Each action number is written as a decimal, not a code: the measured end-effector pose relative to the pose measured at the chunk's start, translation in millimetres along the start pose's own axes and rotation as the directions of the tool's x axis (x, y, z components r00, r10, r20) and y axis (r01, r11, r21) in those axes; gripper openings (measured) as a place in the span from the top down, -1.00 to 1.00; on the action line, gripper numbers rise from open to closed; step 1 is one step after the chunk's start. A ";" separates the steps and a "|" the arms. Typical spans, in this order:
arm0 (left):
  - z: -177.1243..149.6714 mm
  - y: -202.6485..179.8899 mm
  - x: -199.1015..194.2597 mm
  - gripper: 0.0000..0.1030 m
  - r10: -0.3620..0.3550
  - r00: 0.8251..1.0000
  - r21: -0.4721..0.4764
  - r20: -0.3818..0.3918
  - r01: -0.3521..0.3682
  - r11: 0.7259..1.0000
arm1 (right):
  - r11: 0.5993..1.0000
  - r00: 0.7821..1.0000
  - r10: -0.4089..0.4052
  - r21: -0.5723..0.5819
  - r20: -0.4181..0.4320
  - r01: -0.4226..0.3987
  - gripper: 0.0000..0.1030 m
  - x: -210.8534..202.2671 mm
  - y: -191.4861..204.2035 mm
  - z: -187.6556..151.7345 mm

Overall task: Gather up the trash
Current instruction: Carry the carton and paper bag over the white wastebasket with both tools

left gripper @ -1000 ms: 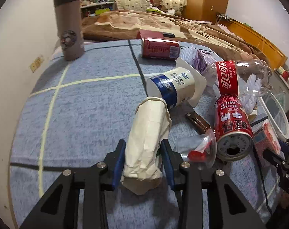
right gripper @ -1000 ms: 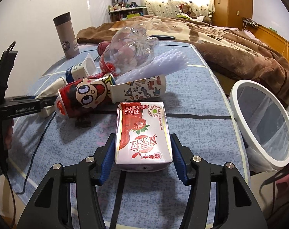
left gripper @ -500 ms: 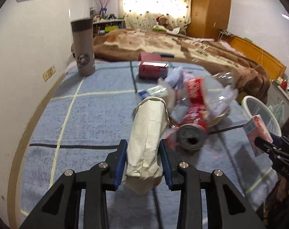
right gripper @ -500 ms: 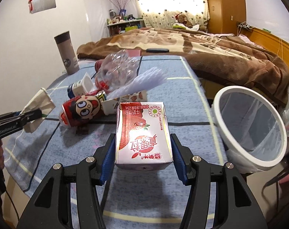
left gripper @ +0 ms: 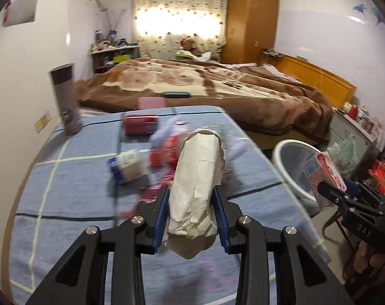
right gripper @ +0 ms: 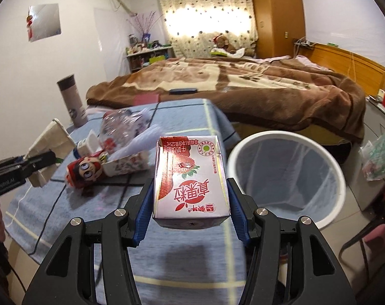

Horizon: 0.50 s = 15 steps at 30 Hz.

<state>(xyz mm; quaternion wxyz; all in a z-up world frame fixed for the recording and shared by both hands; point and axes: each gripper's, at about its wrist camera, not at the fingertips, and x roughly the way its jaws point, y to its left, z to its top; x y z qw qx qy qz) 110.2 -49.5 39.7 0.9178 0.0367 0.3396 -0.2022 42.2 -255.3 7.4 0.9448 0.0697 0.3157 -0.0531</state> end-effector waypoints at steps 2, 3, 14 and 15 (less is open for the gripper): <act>4.1 -17.4 4.5 0.30 -0.021 1.000 0.021 0.000 0.021 1.000 | 1.000 1.000 -0.014 0.005 0.011 0.014 -0.09 -3.5 -6.8 0.7; 5.8 -24.9 5.6 0.30 -0.027 1.000 0.034 0.002 0.027 0.999 | 1.000 1.000 -0.023 0.009 0.015 0.023 -0.09 -4.0 -11.1 1.6; 23.3 -112.1 41.5 0.29 -0.170 0.985 0.115 -0.032 0.173 0.978 | 0.988 0.990 -0.140 0.076 0.036 0.137 -0.09 -7.5 -71.3 11.2; 24.3 -118.4 44.4 0.29 -0.182 0.983 0.116 -0.037 0.185 0.976 | 0.986 0.988 -0.150 0.081 0.034 0.147 -0.09 -6.2 -75.8 11.8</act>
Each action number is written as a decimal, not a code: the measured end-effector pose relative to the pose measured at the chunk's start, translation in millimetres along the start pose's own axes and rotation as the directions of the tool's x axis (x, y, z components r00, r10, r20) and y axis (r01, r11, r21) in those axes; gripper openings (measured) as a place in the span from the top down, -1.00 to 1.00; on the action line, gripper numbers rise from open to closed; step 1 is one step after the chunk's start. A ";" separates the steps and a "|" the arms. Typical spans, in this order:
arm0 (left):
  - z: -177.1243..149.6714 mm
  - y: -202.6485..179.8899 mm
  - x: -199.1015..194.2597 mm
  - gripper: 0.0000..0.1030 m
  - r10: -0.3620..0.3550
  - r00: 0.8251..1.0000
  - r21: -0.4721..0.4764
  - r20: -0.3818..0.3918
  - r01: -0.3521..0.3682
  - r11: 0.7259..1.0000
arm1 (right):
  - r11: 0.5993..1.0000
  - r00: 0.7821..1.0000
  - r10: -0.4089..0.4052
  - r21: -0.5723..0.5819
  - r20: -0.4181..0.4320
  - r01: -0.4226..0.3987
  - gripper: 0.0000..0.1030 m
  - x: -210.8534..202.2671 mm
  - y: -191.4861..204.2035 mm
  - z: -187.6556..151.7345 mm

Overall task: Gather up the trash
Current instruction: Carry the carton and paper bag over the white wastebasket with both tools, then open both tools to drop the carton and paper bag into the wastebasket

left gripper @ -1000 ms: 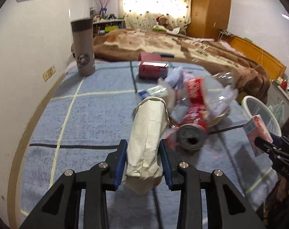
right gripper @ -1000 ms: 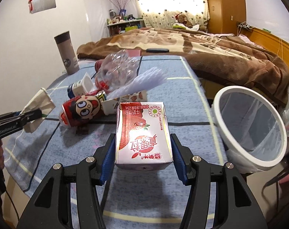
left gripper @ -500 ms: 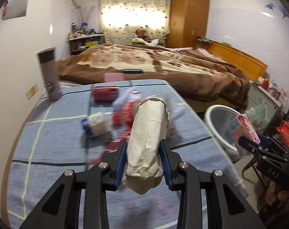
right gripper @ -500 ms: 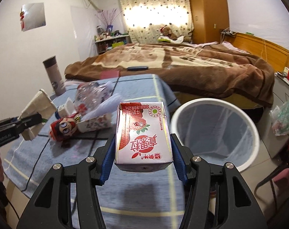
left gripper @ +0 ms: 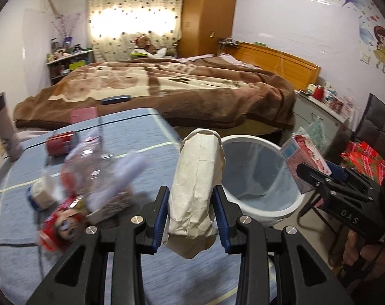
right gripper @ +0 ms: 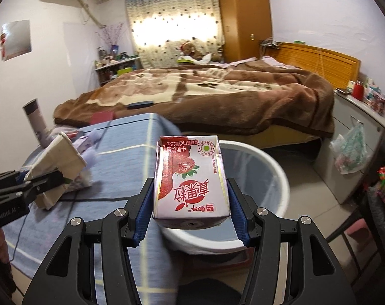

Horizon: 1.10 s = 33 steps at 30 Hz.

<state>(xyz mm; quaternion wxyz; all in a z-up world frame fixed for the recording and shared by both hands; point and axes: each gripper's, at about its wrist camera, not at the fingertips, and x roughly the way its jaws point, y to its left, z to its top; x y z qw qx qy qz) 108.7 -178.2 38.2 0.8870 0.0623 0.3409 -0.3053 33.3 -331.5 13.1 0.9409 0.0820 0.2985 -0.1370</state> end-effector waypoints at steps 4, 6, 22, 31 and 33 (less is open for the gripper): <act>7.8 -18.4 21.5 0.28 -0.030 0.999 0.019 -0.020 0.030 0.999 | 0.999 0.999 -0.034 0.015 -0.018 0.035 -0.09 7.5 -14.2 1.0; 9.0 -24.5 30.8 0.28 -0.042 0.998 0.020 -0.039 0.043 0.999 | 0.999 0.999 -0.046 0.015 -0.026 0.047 -0.09 10.5 -21.4 0.6; 9.4 -65.8 103.9 0.23 -0.093 0.983 0.040 -0.159 0.101 0.994 | 0.996 0.978 -0.090 -0.032 -0.187 0.086 -0.09 59.0 -51.7 -10.7; 12.4 -63.3 125.7 0.05 -0.081 0.981 0.016 -0.177 0.085 0.996 | 0.995 0.964 -0.095 -0.056 -0.248 0.084 -0.10 78.9 -58.9 -14.3; 11.6 -61.5 127.5 -0.11 -0.086 0.980 0.008 -0.182 0.088 0.996 | 0.994 0.963 -0.098 -0.064 -0.253 0.085 -0.11 81.1 -59.2 -15.2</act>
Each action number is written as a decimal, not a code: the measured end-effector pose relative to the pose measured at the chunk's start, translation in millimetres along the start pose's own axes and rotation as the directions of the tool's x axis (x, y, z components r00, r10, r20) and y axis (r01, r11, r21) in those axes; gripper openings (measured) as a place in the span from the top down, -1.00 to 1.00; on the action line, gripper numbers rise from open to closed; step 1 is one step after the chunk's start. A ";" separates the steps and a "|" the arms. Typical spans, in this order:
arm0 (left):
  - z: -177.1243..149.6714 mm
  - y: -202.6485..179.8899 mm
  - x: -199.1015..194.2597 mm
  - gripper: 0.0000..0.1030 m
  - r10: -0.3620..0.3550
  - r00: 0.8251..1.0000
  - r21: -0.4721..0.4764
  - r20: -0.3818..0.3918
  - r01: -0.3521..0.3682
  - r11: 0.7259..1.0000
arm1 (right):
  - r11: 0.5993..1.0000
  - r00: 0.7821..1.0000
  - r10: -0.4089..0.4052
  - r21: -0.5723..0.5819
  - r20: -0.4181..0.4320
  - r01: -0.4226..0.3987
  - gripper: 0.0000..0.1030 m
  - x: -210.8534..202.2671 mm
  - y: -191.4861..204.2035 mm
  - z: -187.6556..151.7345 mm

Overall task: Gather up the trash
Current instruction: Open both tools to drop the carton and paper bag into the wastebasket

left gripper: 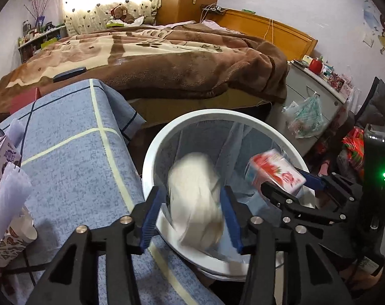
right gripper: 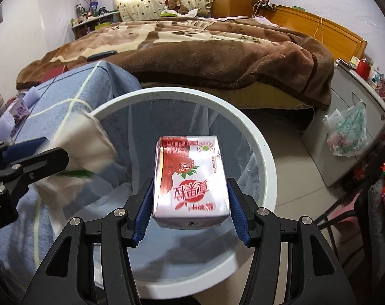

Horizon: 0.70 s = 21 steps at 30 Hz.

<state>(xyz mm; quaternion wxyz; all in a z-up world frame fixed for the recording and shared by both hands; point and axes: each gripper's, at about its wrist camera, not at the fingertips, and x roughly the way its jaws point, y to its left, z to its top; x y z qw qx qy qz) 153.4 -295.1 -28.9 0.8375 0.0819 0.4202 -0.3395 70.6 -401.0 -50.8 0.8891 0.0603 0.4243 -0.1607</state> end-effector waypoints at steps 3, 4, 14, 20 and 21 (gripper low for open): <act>-1.0 2.6 0.9 -0.27 0.010 1.000 -0.006 -0.005 -0.010 1.000 | 1.000 1.000 -0.001 0.008 0.007 0.001 -0.18 -1.8 -2.9 -2.1; -1.7 3.2 -0.4 -0.28 0.010 1.000 -0.010 -0.004 -0.010 1.000 | 1.000 1.000 -0.002 0.013 0.005 0.002 -0.19 -1.7 -3.6 -1.8; -10.5 21.1 -31.3 -0.35 0.039 0.998 -0.051 0.048 -0.036 0.998 | 0.999 0.997 0.009 0.042 0.071 -0.012 -0.19 -22.1 4.6 0.2; -19.7 37.4 -59.4 -0.35 0.085 0.992 -0.083 0.089 -0.078 0.994 | 0.999 0.992 0.018 0.038 0.122 -0.023 -0.19 -38.9 14.5 0.9; -21.1 39.7 -64.3 -0.35 0.095 0.991 -0.084 0.095 -0.088 0.993 | 0.999 0.991 0.026 0.037 0.130 -0.031 -0.19 -41.0 16.2 1.4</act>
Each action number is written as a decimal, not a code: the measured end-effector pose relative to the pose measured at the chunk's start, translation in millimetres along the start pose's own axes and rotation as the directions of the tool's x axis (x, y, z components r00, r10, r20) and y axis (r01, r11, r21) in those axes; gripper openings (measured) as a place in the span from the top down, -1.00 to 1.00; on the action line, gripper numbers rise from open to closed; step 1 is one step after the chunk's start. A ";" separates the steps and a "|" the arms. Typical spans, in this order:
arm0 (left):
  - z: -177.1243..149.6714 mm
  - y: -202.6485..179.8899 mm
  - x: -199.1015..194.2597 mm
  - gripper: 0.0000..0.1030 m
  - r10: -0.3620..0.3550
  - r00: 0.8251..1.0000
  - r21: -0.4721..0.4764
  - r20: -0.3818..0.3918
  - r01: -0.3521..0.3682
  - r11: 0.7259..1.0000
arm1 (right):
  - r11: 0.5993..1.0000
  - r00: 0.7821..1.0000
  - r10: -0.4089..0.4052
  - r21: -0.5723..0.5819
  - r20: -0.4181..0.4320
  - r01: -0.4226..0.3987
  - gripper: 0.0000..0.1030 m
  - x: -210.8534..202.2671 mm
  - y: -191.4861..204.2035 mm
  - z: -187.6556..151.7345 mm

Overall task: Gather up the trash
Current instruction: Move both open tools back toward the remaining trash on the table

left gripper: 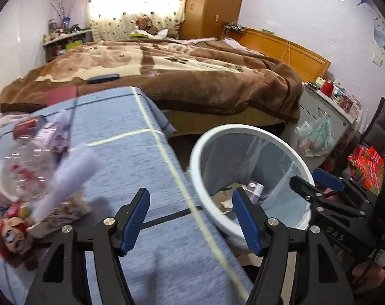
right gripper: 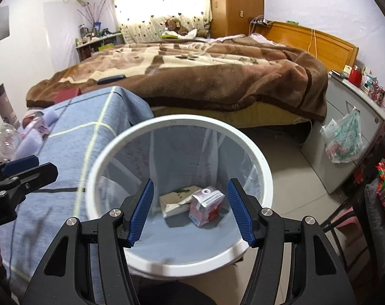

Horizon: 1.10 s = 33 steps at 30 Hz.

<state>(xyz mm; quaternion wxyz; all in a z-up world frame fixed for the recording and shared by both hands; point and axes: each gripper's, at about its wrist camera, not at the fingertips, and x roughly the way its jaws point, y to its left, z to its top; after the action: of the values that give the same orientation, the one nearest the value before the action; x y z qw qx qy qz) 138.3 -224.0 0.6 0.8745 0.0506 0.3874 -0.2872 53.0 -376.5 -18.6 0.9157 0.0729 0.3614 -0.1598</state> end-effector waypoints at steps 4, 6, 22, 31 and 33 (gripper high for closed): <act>-4.2 13.1 -20.0 -0.35 0.029 0.999 -0.018 0.035 -0.028 0.999 | 1.000 0.999 0.026 -0.001 0.033 -0.025 -0.19 -10.6 12.6 0.6; -6.7 20.1 -29.2 -0.35 0.046 0.998 -0.023 0.050 -0.045 0.999 | 0.999 0.998 0.038 -0.001 0.044 -0.038 -0.19 -14.2 18.5 0.9; -43.6 109.0 -91.3 -0.36 0.212 0.969 -0.158 0.125 -0.191 0.969 | 0.986 0.985 0.159 -0.069 0.061 -0.155 -0.19 -24.4 83.4 -7.4; -70.1 166.1 -105.2 -0.41 0.281 0.954 -0.243 0.105 -0.249 0.938 | 0.970 0.975 0.217 -0.121 0.042 -0.210 -0.19 -17.0 122.6 -6.8; -75.7 174.1 -102.5 -0.42 0.299 0.950 -0.236 0.089 -0.272 0.933 | 0.967 0.973 0.227 -0.121 0.031 -0.222 -0.19 -14.3 130.7 -8.3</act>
<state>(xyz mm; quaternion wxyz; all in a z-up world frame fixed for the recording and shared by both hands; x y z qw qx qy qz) 128.7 -8.5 -2.8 0.9294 -0.0091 0.3508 -0.1146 83.0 -248.4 -12.5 0.9384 0.0560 0.3393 -0.0352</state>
